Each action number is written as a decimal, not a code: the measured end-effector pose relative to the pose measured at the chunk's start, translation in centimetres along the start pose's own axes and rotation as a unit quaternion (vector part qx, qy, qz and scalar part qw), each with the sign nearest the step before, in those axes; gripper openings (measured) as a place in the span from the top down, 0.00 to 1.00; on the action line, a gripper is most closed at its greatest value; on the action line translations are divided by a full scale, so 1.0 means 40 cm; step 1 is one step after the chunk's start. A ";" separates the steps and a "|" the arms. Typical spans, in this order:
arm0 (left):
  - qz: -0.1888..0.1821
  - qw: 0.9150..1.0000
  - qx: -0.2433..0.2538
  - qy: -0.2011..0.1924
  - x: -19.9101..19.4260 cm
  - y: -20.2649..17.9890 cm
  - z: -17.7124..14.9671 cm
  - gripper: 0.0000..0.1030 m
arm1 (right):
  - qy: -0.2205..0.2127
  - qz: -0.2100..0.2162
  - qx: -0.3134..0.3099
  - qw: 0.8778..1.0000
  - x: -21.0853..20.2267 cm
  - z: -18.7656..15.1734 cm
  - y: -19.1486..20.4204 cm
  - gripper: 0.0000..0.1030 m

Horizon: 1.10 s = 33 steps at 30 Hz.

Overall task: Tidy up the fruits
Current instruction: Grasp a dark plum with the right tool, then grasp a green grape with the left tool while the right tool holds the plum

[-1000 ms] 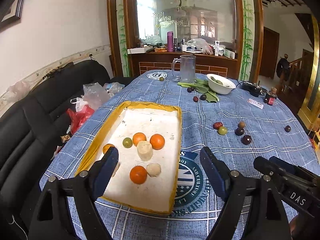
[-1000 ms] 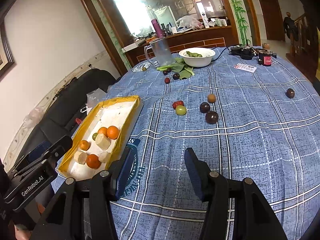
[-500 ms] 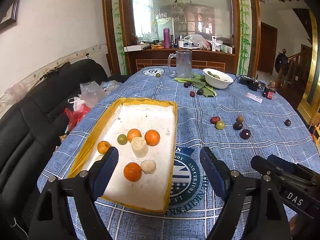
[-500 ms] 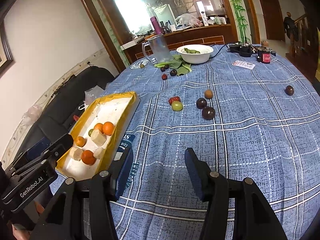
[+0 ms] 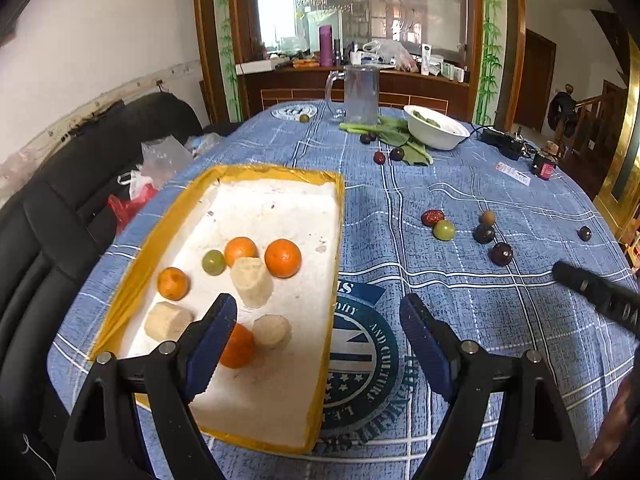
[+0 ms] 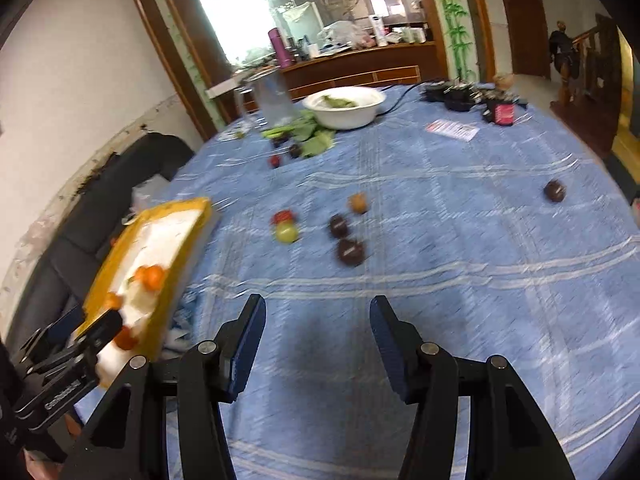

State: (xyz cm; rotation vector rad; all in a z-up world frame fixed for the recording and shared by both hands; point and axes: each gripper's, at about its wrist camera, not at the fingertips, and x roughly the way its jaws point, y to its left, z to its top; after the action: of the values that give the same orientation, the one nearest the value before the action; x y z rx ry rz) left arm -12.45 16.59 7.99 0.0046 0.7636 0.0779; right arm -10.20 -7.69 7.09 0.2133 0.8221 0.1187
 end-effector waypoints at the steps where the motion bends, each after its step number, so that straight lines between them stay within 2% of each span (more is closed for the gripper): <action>1: -0.002 1.000 0.000 0.004 0.010 -0.003 0.002 0.20 | 0.003 -0.010 -0.003 1.000 0.010 0.012 -0.013 0.44; 4: -0.014 1.000 0.003 0.015 0.040 -0.020 0.009 0.20 | 0.020 -0.021 -0.010 1.000 0.054 0.047 -0.044 0.44; 7: -0.037 0.999 -0.001 0.031 0.070 -0.033 0.027 0.20 | 0.044 -0.015 -0.021 0.999 0.108 0.069 -0.054 0.44; 16: -0.108 0.991 -0.045 0.060 0.153 -0.069 0.114 0.20 | 0.073 0.002 -0.087 0.994 0.246 0.089 -0.008 0.45; 19: -0.147 0.985 -0.057 0.077 0.202 -0.096 0.149 0.20 | 0.078 0.013 -0.082 0.993 0.269 0.087 -0.007 0.50; 22: -0.157 0.981 -0.068 0.094 0.272 -0.125 0.178 0.20 | 0.073 0.012 -0.082 0.994 0.273 0.084 -0.007 0.57; 24: -0.171 0.977 -0.075 0.106 0.316 -0.146 0.189 0.30 | 0.070 0.013 -0.078 0.994 0.273 0.085 -0.011 0.62; 25: -0.174 0.975 -0.078 0.115 0.339 -0.157 0.191 0.42 | 0.069 0.017 -0.072 0.995 0.272 0.086 -0.016 0.63; 26: -0.174 0.974 -0.076 0.124 0.360 -0.171 0.192 0.49 | 0.068 0.022 -0.068 0.995 0.270 0.085 -0.020 0.64; 29: -0.175 0.976 -0.056 0.121 0.389 -0.209 0.186 0.50 | 0.067 0.031 -0.065 0.995 0.266 0.083 -0.022 0.68; 33: -0.177 0.978 -0.027 0.103 0.395 -0.236 0.178 0.50 | 0.067 0.029 -0.069 0.995 0.264 0.078 -0.017 0.68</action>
State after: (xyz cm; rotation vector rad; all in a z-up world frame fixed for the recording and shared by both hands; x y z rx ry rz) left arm 4.49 8.48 1.92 -0.1937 0.9584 -0.2435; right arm -0.73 -6.82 1.47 0.0998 0.9384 0.2456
